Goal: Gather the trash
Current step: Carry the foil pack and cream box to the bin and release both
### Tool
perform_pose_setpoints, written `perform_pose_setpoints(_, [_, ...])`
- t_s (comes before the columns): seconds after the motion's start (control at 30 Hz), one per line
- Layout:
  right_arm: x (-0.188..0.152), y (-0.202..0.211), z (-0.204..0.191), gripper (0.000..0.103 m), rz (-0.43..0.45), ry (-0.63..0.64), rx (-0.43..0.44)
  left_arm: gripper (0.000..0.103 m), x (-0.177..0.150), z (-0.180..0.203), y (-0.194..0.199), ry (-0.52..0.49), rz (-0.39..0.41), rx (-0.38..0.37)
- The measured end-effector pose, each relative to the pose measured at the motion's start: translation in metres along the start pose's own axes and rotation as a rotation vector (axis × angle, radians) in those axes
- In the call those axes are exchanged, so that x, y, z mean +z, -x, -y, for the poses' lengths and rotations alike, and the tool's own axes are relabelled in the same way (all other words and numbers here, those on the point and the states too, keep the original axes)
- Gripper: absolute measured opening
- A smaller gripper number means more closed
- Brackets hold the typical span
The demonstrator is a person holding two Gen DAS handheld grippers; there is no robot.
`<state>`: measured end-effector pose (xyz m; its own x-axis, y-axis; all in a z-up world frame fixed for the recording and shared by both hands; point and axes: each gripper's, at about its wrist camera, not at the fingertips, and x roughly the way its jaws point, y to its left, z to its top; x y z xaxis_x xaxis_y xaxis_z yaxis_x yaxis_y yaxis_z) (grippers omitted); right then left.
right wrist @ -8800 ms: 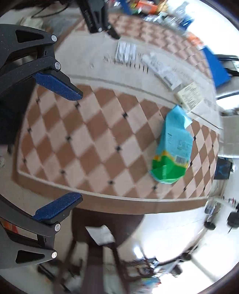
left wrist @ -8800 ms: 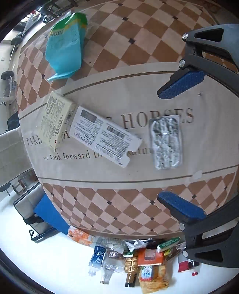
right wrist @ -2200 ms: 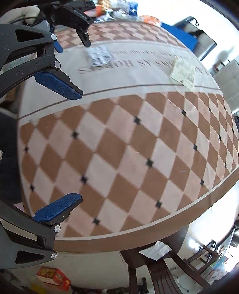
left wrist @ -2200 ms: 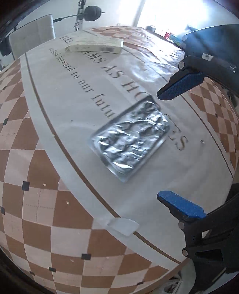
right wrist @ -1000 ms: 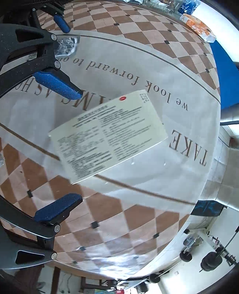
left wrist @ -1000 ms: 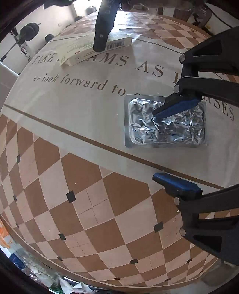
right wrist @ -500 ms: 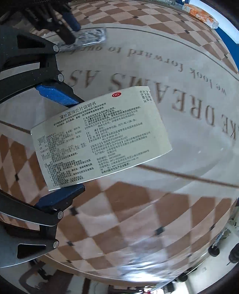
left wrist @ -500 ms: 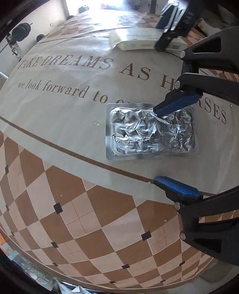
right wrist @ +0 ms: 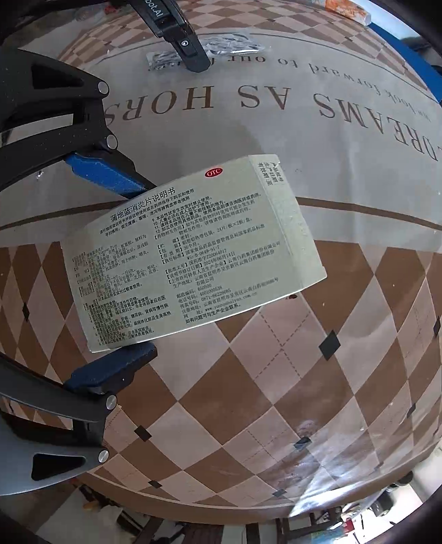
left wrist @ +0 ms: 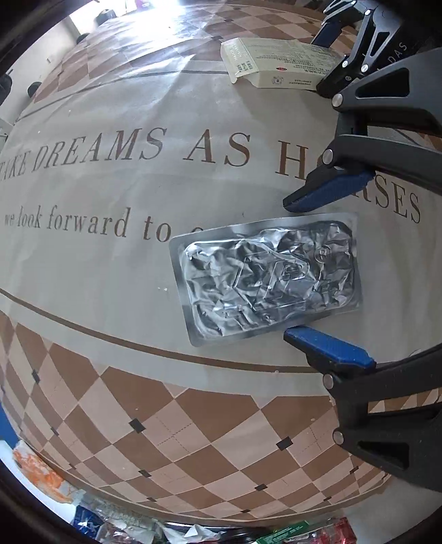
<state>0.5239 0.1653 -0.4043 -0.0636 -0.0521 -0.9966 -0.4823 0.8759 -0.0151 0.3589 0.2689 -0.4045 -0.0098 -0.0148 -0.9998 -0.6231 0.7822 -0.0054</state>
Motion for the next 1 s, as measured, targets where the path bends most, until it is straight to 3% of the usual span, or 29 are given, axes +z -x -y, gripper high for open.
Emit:
perform_pose_setpoints(0.2, [-0.018, 0.000, -0.010, 0.082, 0.034, -0.011, -0.001, 0.060, 0.003, 0.016, 0.018, -0.051, 0.009, -0.002])
perform_pose_setpoints(0.5, [-0.070, 0.022, 0.002, 0.082, 0.072, -0.033, 0.052, 0.060, -0.015, 0.025, 0.045, -0.075, 0.067, -0.039])
perform_pose_setpoints(0.77, [-0.111, 0.059, 0.021, 0.082, 0.144, -0.075, 0.132, 0.060, -0.067, 0.028, 0.112, -0.122, 0.182, -0.050])
perform_pose_setpoints(1.0, [-0.161, 0.091, 0.070, 0.082, 0.210, -0.094, 0.210, 0.060, -0.142, 0.026, 0.154, -0.095, 0.272, -0.062])
